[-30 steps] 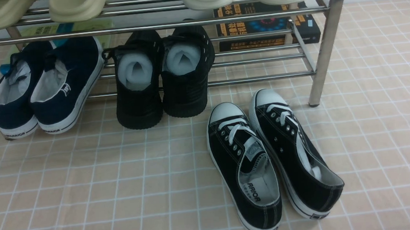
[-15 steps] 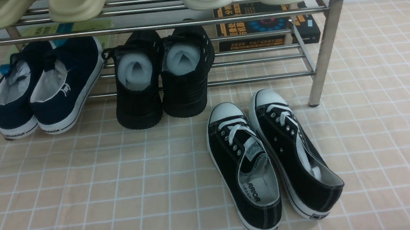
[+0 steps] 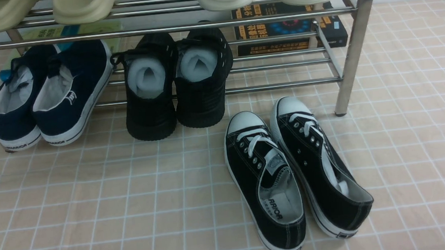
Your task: Take the shoes off the shelf from the light coffee tablecloth by hand.
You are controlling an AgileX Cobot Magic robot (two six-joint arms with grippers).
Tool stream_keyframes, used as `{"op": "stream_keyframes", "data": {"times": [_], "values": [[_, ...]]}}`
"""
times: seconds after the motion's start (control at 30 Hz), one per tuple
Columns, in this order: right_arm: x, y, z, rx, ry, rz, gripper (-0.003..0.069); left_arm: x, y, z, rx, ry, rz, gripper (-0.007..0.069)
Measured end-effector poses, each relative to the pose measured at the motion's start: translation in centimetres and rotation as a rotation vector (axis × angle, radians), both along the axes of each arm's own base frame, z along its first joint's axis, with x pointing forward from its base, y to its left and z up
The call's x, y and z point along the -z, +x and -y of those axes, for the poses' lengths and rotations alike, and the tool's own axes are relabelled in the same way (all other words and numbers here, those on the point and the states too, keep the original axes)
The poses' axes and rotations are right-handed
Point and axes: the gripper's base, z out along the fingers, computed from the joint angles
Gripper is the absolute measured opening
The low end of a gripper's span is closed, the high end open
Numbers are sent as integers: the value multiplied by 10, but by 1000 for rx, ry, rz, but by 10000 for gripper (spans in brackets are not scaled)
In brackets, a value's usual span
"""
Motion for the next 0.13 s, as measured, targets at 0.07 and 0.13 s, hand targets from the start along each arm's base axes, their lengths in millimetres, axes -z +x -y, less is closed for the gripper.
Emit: {"op": "stream_keyframes", "data": {"times": [0.07,0.13], "values": [[0,0,0,0,0,0,123,0,0,0,0,0,0,239],[0,0,0,0,0,0,126,0,0,0,0,0,0,239]]}}
